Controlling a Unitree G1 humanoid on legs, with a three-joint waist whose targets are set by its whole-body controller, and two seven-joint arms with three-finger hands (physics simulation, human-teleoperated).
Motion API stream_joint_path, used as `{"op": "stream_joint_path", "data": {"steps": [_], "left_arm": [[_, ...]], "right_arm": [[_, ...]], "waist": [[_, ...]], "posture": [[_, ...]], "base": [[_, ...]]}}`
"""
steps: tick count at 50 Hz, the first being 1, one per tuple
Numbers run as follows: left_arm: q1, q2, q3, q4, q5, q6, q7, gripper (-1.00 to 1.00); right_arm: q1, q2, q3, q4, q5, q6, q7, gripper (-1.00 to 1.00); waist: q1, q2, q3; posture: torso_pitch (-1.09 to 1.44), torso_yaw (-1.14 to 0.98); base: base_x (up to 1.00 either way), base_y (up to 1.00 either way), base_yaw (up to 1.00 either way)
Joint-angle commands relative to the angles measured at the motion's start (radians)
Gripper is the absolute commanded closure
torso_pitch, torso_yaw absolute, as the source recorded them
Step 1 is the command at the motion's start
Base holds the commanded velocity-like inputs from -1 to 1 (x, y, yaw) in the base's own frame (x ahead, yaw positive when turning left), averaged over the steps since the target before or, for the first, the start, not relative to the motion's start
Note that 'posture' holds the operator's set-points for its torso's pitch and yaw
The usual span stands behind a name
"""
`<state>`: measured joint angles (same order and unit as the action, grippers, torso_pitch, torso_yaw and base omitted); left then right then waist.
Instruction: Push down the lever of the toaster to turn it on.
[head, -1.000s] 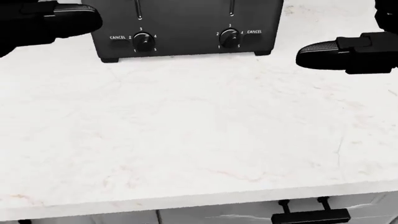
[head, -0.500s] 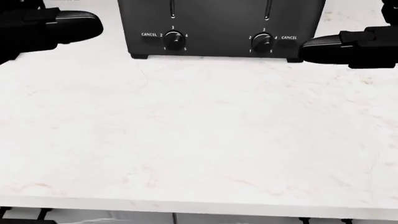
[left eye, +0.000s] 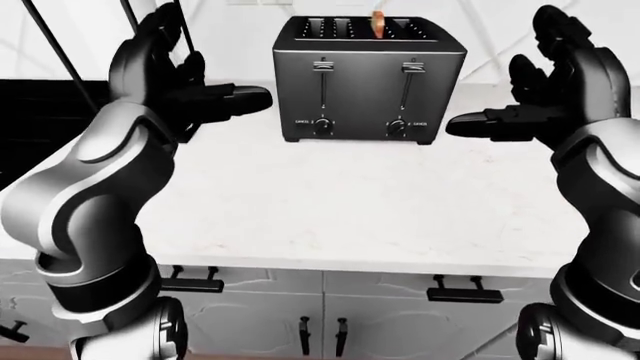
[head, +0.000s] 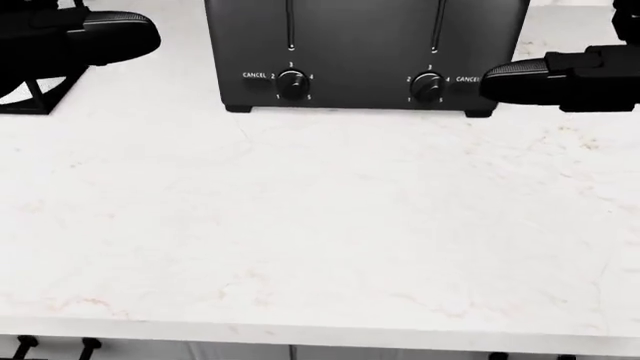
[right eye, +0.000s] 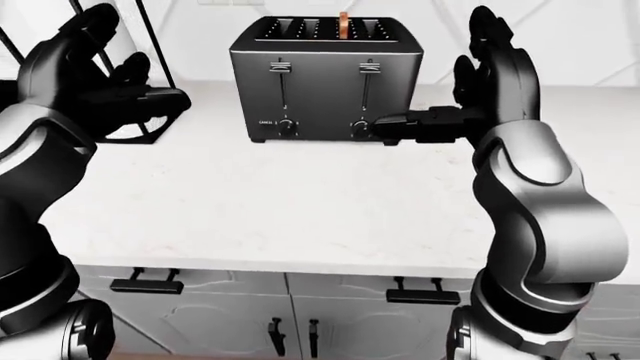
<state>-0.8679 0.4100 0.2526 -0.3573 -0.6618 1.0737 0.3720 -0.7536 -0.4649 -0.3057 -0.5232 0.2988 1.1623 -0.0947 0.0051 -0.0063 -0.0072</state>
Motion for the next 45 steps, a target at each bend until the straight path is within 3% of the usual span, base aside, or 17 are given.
{"op": "stream_joint_path", "data": {"steps": [1,13,34,45], "left_arm": [[-0.030,0.012,0.007,-0.017,0.006,-0.036,-0.002,-1.00],[-0.025,0.010,0.004,-0.010,0.012,-0.047,-0.014,-1.00],[-0.029,0.010,0.011,-0.017,0.006,-0.049,-0.011,-1.00],[-0.015,0.011,-0.001,-0.009,0.023,-0.070,-0.024,-1.00]], "right_arm": [[-0.026,-0.012,-0.009,-0.020,-0.004,-0.032,-0.001,-1.00],[-0.027,-0.012,-0.008,-0.019,-0.007,-0.034,0.001,-1.00],[-0.028,-0.011,-0.008,-0.019,-0.008,-0.032,0.001,-1.00],[-0.026,-0.009,-0.007,-0.017,-0.010,-0.036,0.002,-1.00]], "waist": [[0.000,-0.001,-0.026],[0.002,-0.001,-0.076],[0.008,-0.001,-0.206],[0.013,-0.003,-0.263]], "posture": [[-0.12,0.00],[-0.19,0.00],[-0.35,0.00],[-0.41,0.00]], "base": [[0.00,0.00,0.00],[0.00,0.00,0.00],[0.00,0.00,0.00],[0.00,0.00,0.00]]}}
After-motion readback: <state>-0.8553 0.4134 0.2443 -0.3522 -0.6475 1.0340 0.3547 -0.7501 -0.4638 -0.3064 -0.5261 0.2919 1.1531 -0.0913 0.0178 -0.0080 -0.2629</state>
